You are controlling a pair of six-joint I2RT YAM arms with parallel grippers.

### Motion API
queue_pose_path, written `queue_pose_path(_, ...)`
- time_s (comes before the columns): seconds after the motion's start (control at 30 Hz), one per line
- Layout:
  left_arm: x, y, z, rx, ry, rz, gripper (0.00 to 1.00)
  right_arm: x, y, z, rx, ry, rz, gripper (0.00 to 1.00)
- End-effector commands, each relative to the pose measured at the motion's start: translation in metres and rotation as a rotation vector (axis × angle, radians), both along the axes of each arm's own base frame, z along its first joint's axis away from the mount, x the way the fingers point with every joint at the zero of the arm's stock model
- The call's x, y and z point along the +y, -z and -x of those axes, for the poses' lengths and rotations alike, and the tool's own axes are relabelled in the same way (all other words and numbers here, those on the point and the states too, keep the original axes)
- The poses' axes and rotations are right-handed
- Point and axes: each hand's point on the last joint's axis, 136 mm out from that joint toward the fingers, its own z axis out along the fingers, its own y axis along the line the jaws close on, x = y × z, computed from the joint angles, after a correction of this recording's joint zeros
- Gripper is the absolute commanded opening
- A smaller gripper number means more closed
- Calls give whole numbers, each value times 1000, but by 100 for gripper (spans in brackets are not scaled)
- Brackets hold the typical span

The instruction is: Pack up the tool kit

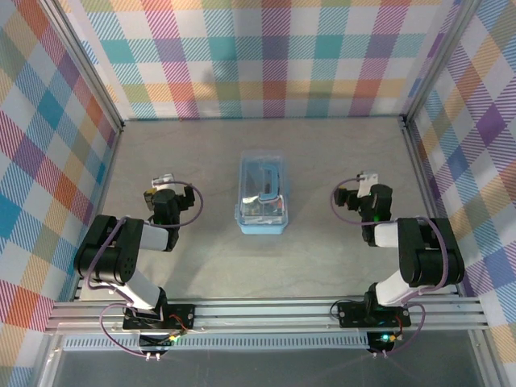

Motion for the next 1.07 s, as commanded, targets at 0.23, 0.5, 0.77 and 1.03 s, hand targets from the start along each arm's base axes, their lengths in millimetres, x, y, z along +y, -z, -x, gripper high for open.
queue_pose_path(0.23,-2,0,0,4,11,36,100,8,-5,0,-3,-31,-52,99)
queue_pose_path(0.5,-2,0,0,3,10,36,100,8,-5,0,-2,-30,-52,99)
queue_pose_path(0.77,-2,0,-1,7,12,38,100,8,-5,0,-2,-31,-52,99)
queue_pose_path(1.03,-1,0,-1,5,12,41,100,8,-5,0,-2,-30,-52,99)
